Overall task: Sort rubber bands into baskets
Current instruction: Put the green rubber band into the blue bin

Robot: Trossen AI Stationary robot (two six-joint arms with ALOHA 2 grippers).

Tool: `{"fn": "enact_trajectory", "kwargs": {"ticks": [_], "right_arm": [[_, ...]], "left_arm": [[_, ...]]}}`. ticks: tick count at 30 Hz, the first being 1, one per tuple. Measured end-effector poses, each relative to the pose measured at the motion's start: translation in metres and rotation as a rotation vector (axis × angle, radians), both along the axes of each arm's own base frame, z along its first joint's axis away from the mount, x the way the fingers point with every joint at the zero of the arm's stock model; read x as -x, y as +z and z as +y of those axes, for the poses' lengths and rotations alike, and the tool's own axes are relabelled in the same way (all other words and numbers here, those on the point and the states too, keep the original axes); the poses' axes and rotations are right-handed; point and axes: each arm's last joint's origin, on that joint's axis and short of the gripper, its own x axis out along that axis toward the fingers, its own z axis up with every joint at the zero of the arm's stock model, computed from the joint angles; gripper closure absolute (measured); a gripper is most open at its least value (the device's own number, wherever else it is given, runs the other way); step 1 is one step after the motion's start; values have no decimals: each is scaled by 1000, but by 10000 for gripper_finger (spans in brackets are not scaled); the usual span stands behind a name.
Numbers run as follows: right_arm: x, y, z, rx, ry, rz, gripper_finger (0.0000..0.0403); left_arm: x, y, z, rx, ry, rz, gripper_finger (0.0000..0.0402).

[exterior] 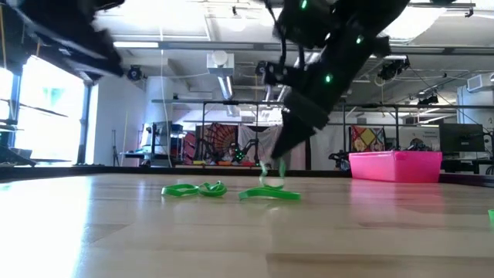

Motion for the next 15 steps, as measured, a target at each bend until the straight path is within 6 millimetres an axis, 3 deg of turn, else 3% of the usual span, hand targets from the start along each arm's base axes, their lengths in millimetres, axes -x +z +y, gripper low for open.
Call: {"fn": "enact_trajectory", "kwargs": {"ticks": [10,15], "right_arm": [[-10,22,42,250,0,-260,402],[-12,28,54,280,30,-322,402]], "left_arm": [[-45,-2,18,-229,156,-239,231],[-60,-15,30,-298,286,-238,229]]}}
